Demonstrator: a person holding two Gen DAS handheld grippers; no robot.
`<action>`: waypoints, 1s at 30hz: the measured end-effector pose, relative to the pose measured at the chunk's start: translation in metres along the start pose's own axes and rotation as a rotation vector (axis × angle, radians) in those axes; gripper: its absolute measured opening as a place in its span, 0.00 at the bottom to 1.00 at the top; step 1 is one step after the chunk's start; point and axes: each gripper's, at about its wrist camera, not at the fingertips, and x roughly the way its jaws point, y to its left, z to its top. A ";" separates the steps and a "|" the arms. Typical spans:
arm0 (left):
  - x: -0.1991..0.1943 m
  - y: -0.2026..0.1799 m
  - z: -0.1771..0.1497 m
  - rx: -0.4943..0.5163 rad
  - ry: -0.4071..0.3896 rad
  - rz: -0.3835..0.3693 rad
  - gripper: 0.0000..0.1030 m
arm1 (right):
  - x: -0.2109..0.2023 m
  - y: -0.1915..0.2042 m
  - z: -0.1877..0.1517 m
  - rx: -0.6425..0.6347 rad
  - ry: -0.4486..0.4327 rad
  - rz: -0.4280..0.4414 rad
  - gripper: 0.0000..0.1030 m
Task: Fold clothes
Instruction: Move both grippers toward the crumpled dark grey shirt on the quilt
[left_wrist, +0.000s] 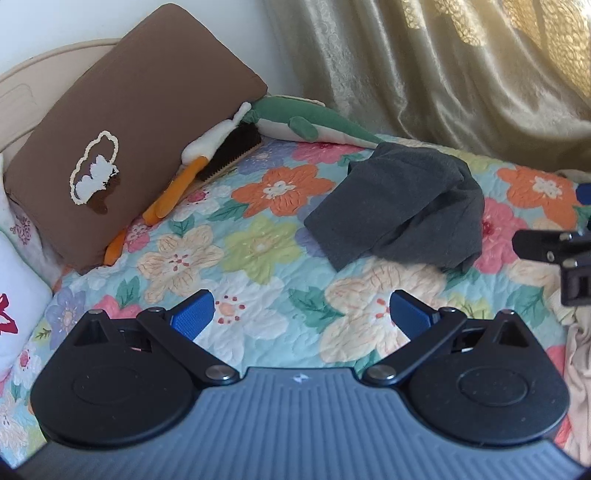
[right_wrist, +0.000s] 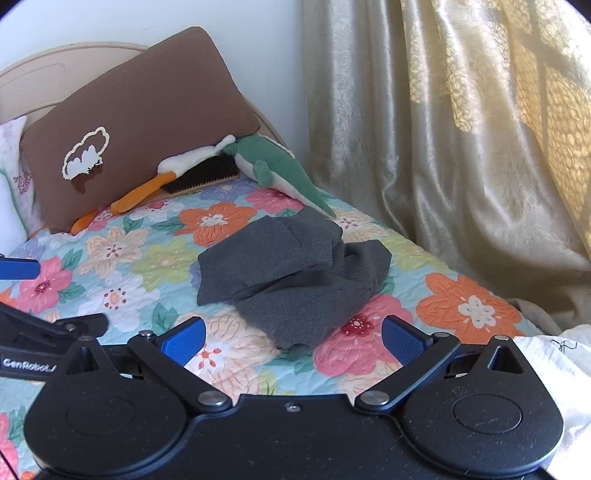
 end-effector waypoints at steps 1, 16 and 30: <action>0.002 0.001 0.001 -0.001 0.009 0.018 1.00 | 0.000 0.002 0.001 -0.022 -0.004 -0.002 1.00; 0.004 -0.009 0.012 -0.121 -0.047 -0.020 0.99 | -0.010 -0.002 0.004 0.017 -0.069 -0.021 1.00; -0.002 0.017 0.012 -0.209 0.007 -0.248 0.99 | 0.007 -0.026 0.002 0.187 -0.063 -0.008 1.00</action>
